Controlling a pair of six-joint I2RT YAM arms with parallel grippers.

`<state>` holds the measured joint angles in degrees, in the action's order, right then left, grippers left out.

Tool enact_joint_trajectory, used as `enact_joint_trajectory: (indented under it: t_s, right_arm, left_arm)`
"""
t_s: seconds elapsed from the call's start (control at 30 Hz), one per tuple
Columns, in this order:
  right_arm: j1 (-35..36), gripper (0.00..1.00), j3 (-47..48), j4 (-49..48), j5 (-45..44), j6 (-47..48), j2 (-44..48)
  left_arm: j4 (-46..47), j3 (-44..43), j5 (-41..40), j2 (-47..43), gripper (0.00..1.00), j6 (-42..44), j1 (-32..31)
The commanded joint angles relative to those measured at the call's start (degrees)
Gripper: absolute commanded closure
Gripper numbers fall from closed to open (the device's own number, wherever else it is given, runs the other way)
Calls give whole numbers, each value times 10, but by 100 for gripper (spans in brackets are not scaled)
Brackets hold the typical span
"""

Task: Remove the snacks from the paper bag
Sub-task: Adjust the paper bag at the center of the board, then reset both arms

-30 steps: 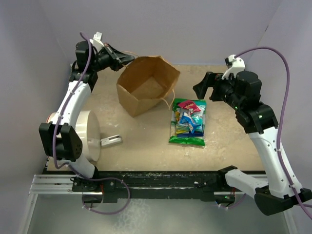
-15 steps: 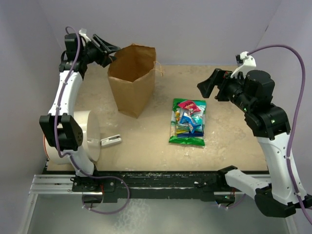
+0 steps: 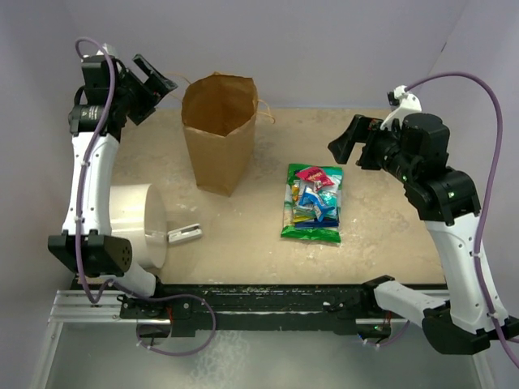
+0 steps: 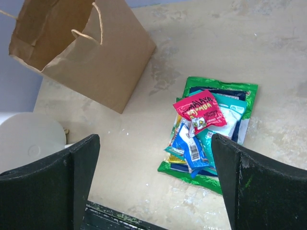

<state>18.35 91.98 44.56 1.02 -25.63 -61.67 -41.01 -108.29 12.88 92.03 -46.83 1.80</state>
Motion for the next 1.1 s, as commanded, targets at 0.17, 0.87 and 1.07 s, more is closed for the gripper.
enact_joint_trajectory:
  t_s: [0.17, 0.87, 1.07]
  right_arm:
    - [-1, 1, 77, 69, -83, 44, 5]
    - [-1, 0, 166, 47, -105, 158, 121]
    - [-1, 0, 147, 45, -101, 145, 131]
  left_arm:
    - [-2, 62, -86, -176, 1, 245, -78]
    - [0, 141, -45, -521, 1, 331, -120]
    - [-7, 137, -63, -526, 1, 335, -120]
